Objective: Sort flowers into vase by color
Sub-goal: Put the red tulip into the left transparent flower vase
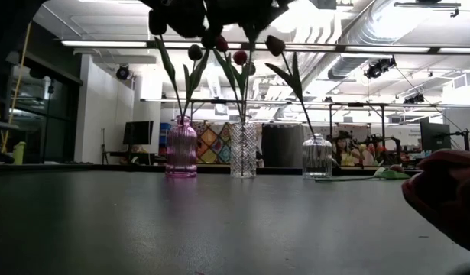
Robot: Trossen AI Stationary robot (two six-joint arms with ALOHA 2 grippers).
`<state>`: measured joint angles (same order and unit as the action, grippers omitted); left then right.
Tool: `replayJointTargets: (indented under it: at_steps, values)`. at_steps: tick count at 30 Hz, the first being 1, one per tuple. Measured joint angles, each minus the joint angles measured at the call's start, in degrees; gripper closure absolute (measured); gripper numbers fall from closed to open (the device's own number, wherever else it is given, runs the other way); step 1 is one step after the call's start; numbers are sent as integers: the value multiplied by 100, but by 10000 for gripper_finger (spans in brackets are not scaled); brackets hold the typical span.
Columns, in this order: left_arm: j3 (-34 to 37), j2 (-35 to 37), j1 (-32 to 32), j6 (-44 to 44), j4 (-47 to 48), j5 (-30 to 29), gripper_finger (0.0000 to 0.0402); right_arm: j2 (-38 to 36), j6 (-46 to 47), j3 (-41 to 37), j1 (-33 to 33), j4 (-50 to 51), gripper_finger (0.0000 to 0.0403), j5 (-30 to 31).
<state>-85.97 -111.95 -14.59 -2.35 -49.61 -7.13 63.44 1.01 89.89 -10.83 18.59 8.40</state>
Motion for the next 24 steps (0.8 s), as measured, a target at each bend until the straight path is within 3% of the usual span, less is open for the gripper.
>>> replayJointTargets:
  at_steps: [9,17,24]
  values:
    - [0,595,9,-50,41,108,206,0,-150,0,-6,-7,132,0]
    - [0,541,7,153,844,98,206,0,-118,0,-6,-7,132,2]
    - [0,546,17,704,902,56,206,0,-106,0,-6,-7,132,0]
